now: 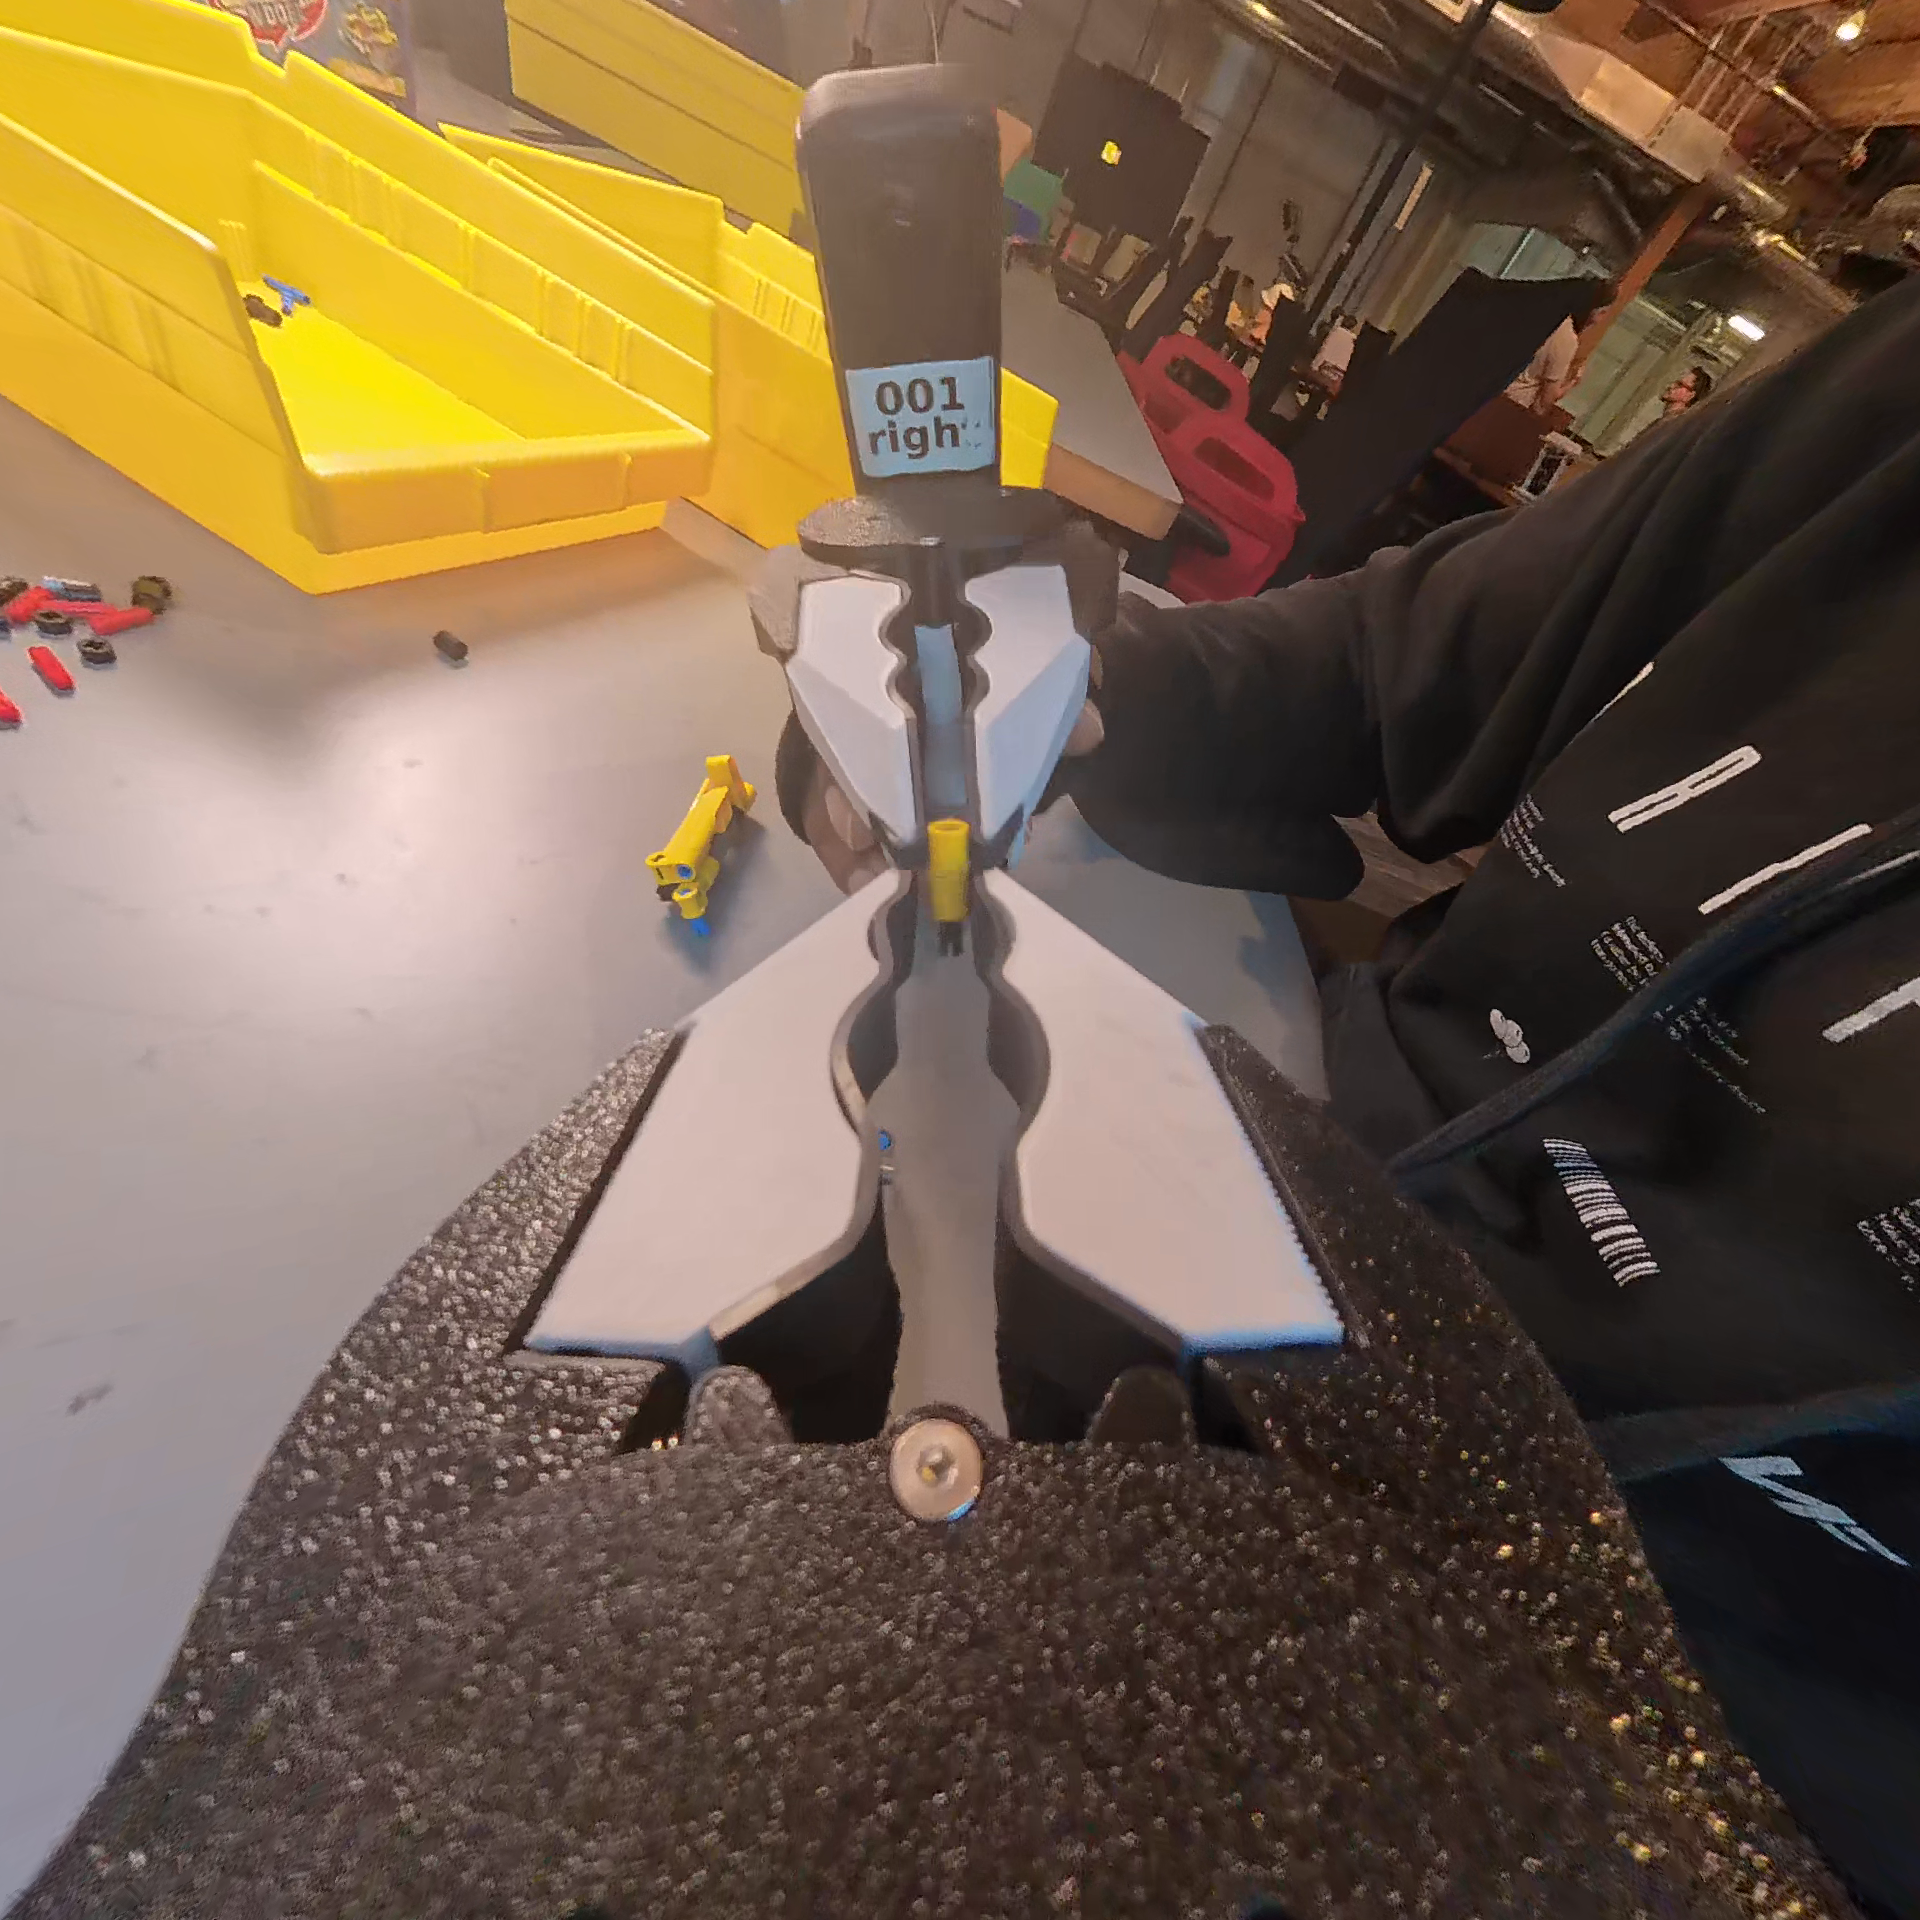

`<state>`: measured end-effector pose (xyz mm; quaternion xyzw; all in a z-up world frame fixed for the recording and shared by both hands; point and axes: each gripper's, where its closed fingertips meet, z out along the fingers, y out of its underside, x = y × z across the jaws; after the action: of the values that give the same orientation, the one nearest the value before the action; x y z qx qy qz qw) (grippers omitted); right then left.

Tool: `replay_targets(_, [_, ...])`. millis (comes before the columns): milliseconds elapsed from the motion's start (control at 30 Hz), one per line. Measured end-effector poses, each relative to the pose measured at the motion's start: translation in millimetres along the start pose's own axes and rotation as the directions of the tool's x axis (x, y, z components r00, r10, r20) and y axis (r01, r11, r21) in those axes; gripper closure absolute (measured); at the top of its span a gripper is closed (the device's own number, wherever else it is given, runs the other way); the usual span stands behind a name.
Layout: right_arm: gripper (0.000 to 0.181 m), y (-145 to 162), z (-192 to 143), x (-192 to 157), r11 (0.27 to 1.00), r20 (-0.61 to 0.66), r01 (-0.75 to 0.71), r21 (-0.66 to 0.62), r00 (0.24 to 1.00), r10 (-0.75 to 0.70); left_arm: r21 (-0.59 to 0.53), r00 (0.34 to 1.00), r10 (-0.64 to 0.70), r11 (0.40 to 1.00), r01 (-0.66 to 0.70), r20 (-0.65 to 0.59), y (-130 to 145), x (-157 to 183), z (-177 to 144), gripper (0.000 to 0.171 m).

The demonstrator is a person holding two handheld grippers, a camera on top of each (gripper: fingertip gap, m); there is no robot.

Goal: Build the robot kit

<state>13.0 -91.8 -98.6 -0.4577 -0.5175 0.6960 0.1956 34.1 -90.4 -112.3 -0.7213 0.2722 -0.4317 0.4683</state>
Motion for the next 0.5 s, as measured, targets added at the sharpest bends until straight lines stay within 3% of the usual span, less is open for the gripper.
replay_targets(233, [0.176,1,1,-3,0.998,-0.013,0.055,-0.02,0.998,-0.055,-0.018,0.998,0.059,0.998,-0.059,0.013,1,4,0,0.165])
replay_targets(500, [0.177,-16,-3,-8,0.996,0.033,-0.02,0.082,0.999,0.017,0.052,0.999,0.036,0.998,-0.035,-0.008,-12,8,-2,0.165])
